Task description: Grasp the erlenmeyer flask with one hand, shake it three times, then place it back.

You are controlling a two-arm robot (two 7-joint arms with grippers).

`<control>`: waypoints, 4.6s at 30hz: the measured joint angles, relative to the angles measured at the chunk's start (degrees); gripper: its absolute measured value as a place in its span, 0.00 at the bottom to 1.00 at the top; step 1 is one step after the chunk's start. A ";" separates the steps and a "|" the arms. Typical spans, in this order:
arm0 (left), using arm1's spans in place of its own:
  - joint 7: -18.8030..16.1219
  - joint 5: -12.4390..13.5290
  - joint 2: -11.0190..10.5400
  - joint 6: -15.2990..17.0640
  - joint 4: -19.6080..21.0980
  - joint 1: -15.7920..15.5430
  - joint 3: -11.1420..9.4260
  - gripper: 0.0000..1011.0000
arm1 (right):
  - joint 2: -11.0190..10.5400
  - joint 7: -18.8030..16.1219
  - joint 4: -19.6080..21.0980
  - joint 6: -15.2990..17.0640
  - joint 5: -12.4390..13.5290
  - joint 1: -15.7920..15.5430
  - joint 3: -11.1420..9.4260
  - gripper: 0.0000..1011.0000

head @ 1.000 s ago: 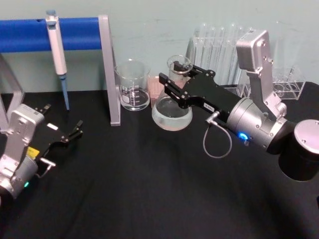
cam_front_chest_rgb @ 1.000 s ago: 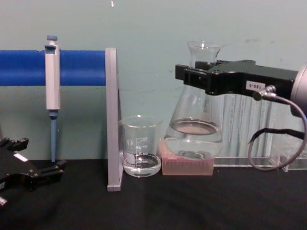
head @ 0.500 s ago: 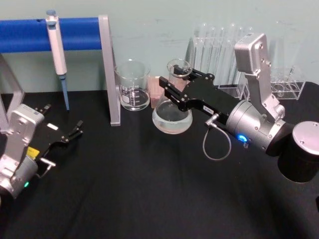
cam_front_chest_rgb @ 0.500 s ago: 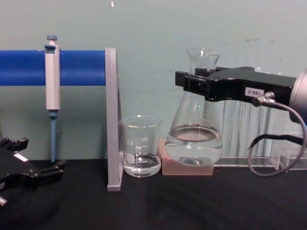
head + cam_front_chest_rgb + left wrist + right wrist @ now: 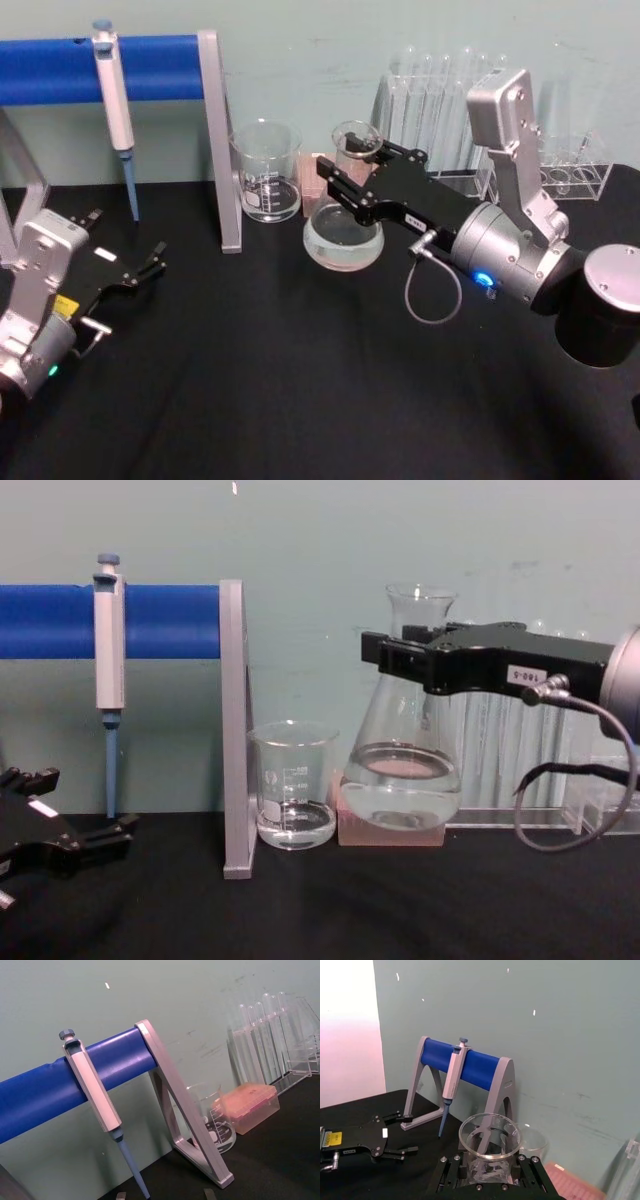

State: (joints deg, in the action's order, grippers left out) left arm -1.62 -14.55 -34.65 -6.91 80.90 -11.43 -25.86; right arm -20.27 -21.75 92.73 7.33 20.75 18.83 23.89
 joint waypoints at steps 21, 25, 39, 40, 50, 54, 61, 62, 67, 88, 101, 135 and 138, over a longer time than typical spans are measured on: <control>0.00 0.00 0.00 0.00 0.00 0.00 0.00 0.99 | -1.24 -4.81 1.85 0.20 2.02 -0.31 3.50 0.45; 0.00 0.00 0.00 0.00 0.00 0.00 0.00 0.99 | -1.88 -6.44 2.43 -0.03 2.82 -0.33 4.66 0.45; 0.00 0.00 0.00 0.00 0.00 0.00 0.00 0.99 | -5.02 -11.57 4.98 -1.83 5.57 -0.14 8.46 0.45; 0.00 0.00 0.00 0.00 0.01 0.00 0.00 0.99 | -5.21 -11.86 5.13 -1.96 5.69 -0.14 8.66 0.45; 0.00 0.00 0.00 0.00 0.00 0.00 0.00 0.99 | -7.42 -13.96 6.32 -2.88 7.12 0.17 10.77 0.45; 0.00 0.00 0.00 0.00 0.00 0.00 0.00 0.99 | -7.62 -13.66 6.21 -2.97 7.36 0.42 11.04 0.45; 0.00 0.00 0.00 0.00 0.00 0.00 0.00 0.99 | -6.86 -11.16 4.57 -3.14 7.34 1.01 10.64 0.45; 0.00 0.01 0.00 0.00 0.00 0.00 0.00 0.99 | -6.69 -10.74 4.32 -3.14 7.29 1.10 10.52 0.45; 0.00 0.00 0.00 0.00 0.00 0.00 0.00 0.99 | -5.39 -8.09 2.39 -3.18 6.62 1.66 9.37 0.45; 0.00 0.00 0.00 0.00 0.00 0.00 0.00 0.99 | -1.41 0.92 -4.10 -3.01 2.63 2.69 2.40 0.45; 0.00 0.00 0.00 0.00 0.00 0.00 0.00 0.99 | -0.05 3.86 -6.62 -2.59 0.55 2.76 -1.60 0.45; 0.00 0.00 0.00 0.00 0.00 0.00 0.00 0.99 | 1.77 2.87 -5.79 -0.87 -2.61 0.81 -4.95 0.45; 0.00 0.00 0.00 0.00 0.00 0.00 0.00 0.99 | 1.78 2.04 -5.21 -0.75 -2.61 0.62 -4.36 0.45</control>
State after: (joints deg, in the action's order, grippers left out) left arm -1.62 -14.55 -34.65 -6.91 80.90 -11.43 -25.86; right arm -18.49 -19.71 87.53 6.58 18.15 19.45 19.53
